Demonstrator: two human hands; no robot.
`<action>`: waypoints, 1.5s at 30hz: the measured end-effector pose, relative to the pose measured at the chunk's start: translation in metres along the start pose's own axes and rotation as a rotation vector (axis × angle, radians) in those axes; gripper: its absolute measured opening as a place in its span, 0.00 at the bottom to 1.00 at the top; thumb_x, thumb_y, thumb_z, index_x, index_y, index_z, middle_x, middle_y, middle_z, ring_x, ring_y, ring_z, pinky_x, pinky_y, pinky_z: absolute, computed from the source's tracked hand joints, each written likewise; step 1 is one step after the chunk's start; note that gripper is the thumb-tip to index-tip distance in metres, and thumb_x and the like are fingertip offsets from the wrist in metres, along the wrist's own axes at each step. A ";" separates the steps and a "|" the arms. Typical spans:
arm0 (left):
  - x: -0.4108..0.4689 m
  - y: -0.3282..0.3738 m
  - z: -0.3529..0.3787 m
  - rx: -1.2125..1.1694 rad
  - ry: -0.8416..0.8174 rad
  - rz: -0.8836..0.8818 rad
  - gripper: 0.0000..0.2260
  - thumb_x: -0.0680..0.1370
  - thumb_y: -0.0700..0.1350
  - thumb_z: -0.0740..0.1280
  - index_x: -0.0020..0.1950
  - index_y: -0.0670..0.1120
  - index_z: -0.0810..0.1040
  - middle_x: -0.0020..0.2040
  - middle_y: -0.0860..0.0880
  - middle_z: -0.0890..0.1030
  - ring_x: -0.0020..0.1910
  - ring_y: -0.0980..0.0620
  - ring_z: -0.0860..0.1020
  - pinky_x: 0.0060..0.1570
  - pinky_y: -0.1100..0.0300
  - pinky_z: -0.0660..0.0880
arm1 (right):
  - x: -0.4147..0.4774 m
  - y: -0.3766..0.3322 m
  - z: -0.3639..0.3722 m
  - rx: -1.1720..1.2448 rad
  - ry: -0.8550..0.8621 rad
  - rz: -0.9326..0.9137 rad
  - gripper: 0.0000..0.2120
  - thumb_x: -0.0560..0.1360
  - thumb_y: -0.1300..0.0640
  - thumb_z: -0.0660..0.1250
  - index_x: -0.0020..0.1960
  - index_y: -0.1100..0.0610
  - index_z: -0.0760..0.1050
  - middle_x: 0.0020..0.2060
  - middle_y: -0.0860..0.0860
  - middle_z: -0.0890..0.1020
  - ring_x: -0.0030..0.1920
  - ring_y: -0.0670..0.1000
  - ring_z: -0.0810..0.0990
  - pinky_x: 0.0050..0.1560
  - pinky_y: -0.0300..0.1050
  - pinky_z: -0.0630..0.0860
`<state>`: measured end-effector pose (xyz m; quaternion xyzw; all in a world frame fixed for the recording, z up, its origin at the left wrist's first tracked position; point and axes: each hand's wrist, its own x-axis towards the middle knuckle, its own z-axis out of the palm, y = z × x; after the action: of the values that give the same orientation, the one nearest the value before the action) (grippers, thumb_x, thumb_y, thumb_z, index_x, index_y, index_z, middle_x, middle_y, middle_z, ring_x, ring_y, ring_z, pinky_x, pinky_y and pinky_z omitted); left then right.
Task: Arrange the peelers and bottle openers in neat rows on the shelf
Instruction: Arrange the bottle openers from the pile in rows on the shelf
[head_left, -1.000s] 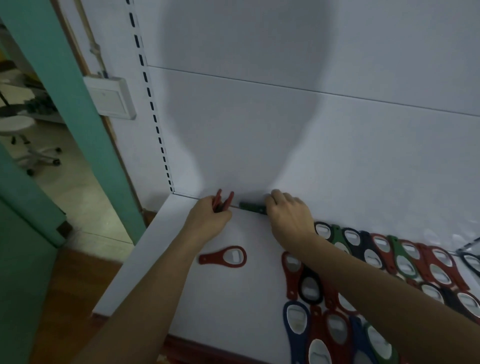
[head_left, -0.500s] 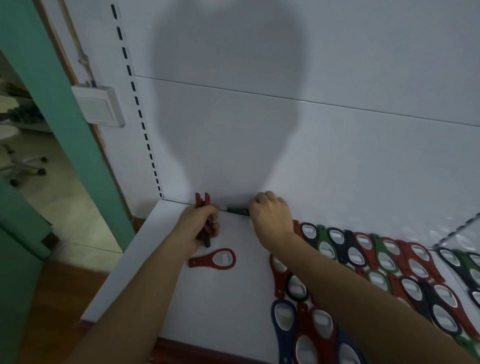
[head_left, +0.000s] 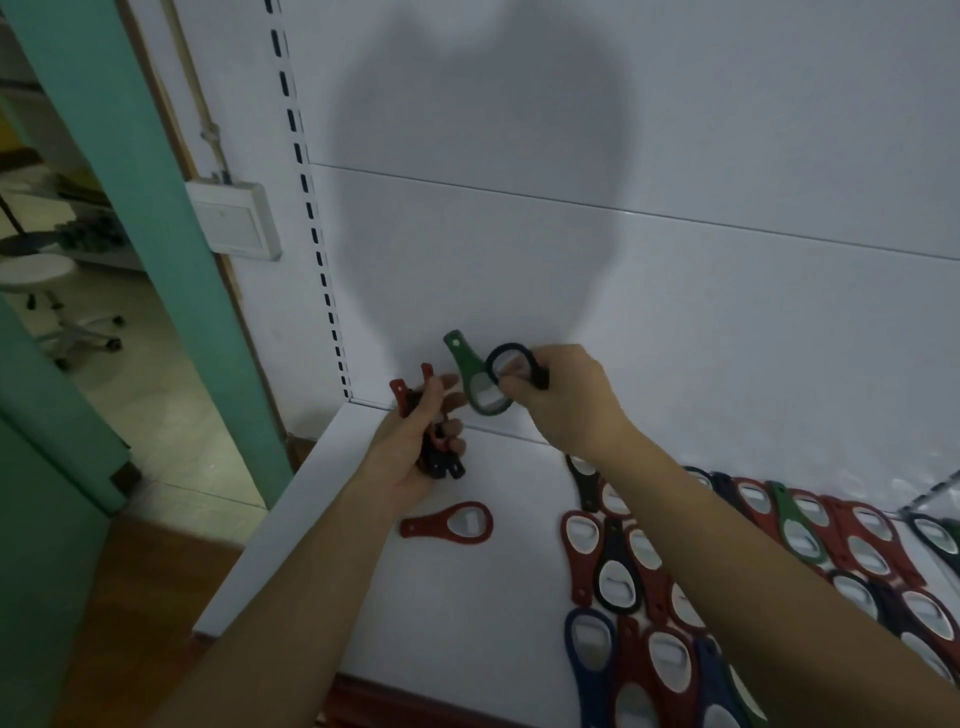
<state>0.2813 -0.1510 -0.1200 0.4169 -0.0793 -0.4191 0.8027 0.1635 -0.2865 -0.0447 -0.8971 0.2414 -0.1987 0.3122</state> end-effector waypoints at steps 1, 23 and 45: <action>-0.001 0.003 0.005 0.002 -0.057 0.007 0.27 0.69 0.54 0.79 0.63 0.42 0.81 0.50 0.44 0.83 0.37 0.52 0.78 0.34 0.59 0.77 | -0.003 0.001 0.000 0.079 -0.084 0.036 0.09 0.79 0.54 0.71 0.41 0.57 0.80 0.29 0.46 0.79 0.26 0.40 0.73 0.28 0.30 0.68; 0.008 -0.024 0.012 1.507 -0.329 0.447 0.08 0.77 0.46 0.73 0.55 0.48 0.81 0.50 0.54 0.81 0.50 0.53 0.81 0.50 0.60 0.77 | -0.053 0.099 0.017 -0.344 -0.075 -0.323 0.20 0.66 0.72 0.66 0.55 0.61 0.84 0.55 0.56 0.84 0.57 0.59 0.80 0.59 0.49 0.77; 0.002 -0.035 0.054 0.453 -0.241 -0.048 0.12 0.74 0.38 0.69 0.58 0.44 0.81 0.41 0.45 0.81 0.39 0.49 0.81 0.39 0.55 0.79 | -0.087 0.104 -0.004 0.099 0.148 -0.054 0.13 0.80 0.51 0.67 0.65 0.47 0.74 0.54 0.43 0.79 0.51 0.45 0.79 0.51 0.40 0.76</action>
<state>0.2361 -0.1957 -0.1118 0.5349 -0.2563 -0.4564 0.6633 0.0593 -0.3120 -0.1275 -0.8695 0.2295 -0.2845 0.3323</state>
